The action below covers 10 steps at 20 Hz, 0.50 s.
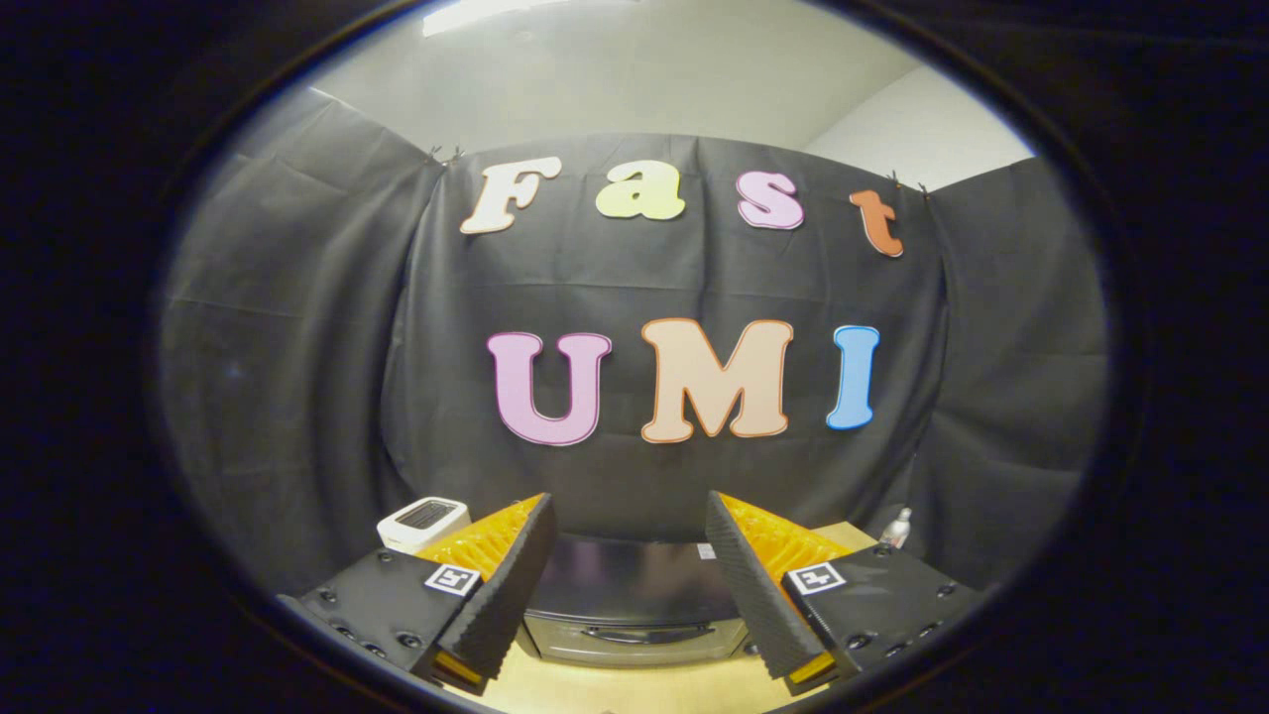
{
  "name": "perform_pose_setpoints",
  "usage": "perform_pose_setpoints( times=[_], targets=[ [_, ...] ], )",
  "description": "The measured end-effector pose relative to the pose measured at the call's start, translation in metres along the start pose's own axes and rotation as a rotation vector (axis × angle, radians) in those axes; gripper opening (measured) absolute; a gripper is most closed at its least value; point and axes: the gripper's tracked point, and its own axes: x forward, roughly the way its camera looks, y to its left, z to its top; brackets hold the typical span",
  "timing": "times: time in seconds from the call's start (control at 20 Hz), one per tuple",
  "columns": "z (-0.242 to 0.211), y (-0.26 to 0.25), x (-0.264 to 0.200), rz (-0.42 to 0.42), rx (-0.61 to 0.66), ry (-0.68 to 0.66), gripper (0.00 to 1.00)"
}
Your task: Open the toaster oven, put the food inside, and close the toaster oven door.
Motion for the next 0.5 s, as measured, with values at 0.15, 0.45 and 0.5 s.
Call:
perform_pose_setpoints(
  times=[0.15,0.45,0.5],
  targets=[
    [-0.009,-0.002,0.003,-0.014,-0.002,0.002,0.96],
    [-0.041,-0.003,0.009,-0.041,0.046,-0.048,0.96],
    [-0.05,-0.002,0.013,-0.036,0.061,-0.058,0.96]
  ],
)
